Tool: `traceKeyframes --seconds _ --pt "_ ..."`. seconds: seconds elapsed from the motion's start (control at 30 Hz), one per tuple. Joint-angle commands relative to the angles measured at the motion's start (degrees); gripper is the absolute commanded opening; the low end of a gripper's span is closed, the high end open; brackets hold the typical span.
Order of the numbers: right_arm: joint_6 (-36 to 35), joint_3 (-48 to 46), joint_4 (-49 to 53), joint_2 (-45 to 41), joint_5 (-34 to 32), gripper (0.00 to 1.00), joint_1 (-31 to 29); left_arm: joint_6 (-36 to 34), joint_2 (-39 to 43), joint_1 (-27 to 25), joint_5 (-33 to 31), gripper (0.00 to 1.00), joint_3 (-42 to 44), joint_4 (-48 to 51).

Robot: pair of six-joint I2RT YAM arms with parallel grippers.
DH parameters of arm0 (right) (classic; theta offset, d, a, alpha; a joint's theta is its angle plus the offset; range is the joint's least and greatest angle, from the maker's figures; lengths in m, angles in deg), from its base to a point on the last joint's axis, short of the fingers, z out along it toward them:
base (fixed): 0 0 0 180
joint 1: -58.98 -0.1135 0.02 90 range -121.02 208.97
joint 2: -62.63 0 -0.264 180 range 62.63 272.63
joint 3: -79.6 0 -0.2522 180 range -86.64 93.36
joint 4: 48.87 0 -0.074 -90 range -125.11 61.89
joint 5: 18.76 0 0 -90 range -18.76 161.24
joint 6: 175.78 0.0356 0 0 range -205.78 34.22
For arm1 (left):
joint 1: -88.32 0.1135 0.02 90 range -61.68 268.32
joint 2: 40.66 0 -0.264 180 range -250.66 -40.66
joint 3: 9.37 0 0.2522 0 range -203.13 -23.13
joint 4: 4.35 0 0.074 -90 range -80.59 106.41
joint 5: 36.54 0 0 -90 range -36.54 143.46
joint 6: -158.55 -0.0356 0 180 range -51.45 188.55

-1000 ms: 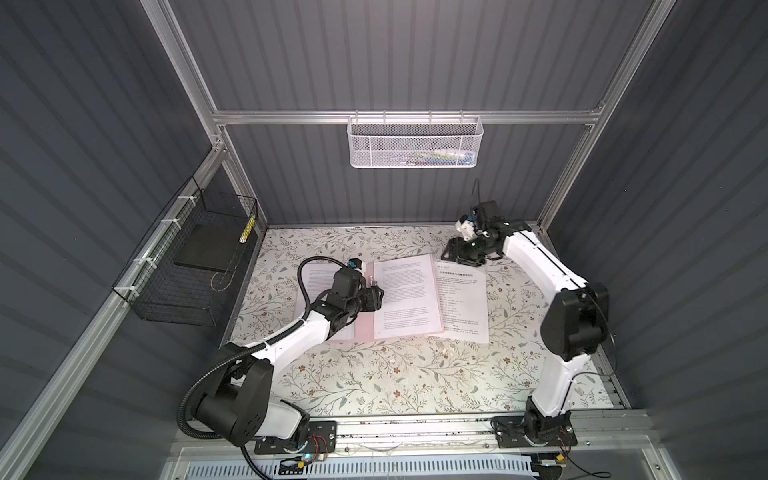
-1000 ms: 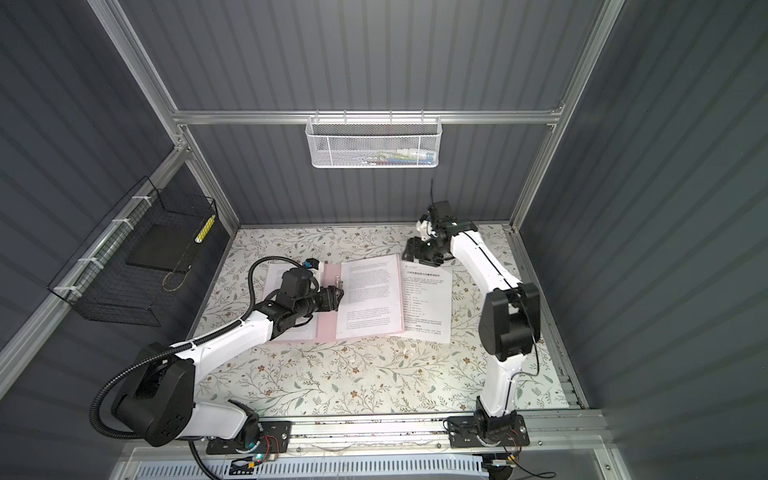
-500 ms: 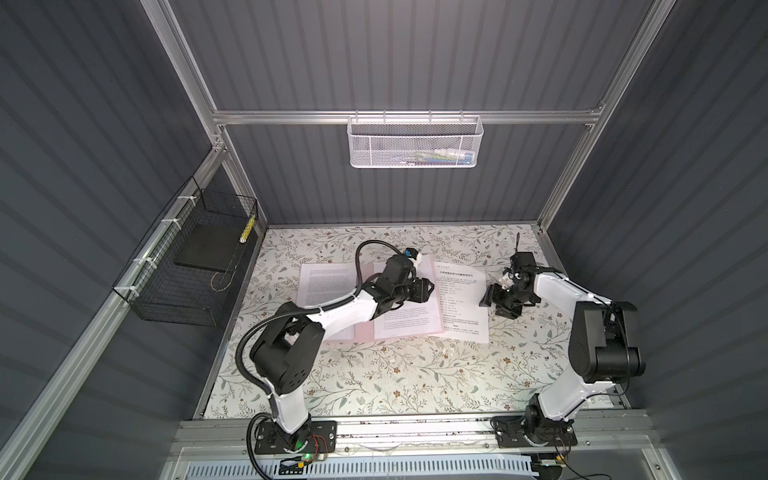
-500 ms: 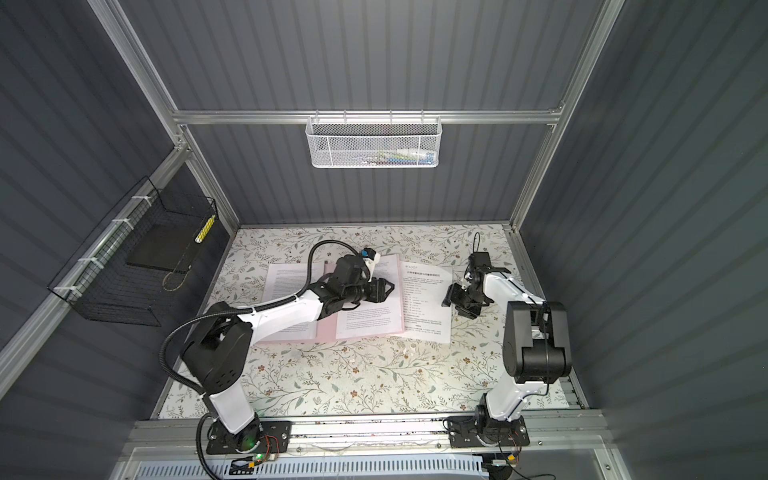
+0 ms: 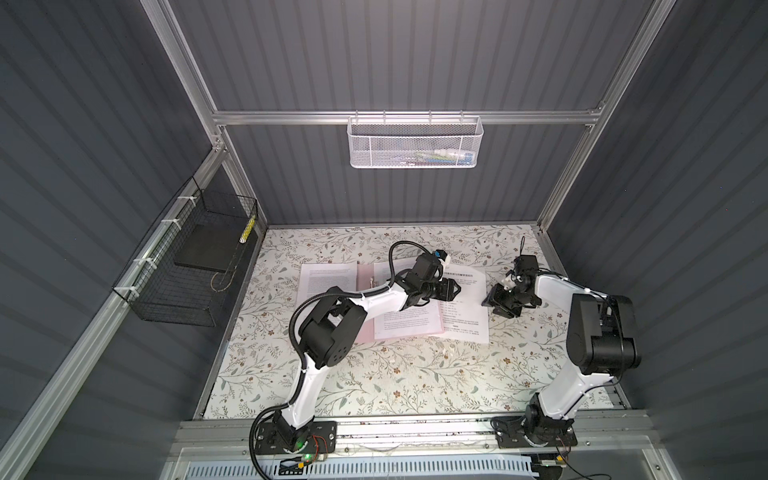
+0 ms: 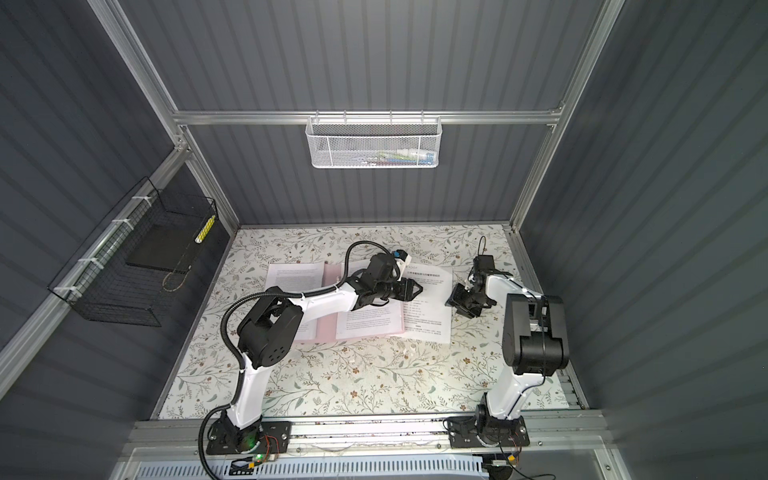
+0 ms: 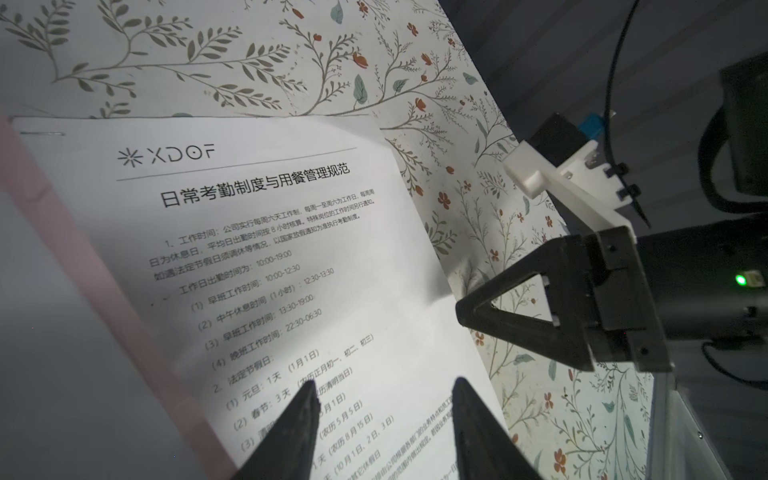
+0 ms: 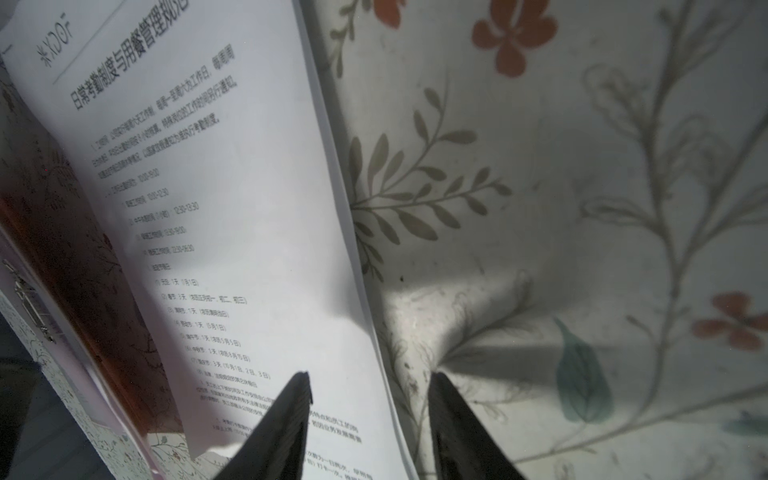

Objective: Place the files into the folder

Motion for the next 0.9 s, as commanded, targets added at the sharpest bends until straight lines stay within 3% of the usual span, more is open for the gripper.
traceKeyframes --seconds 0.0,0.87 --pt "0.0 1.5 0.4 1.1 0.6 0.48 0.2 1.2 -2.8 -0.3 1.9 0.53 -3.6 -0.1" --pt "0.5 1.8 -1.5 3.4 4.4 0.43 0.0 3.6 -9.9 -0.2 2.5 0.48 -6.9 1.2"
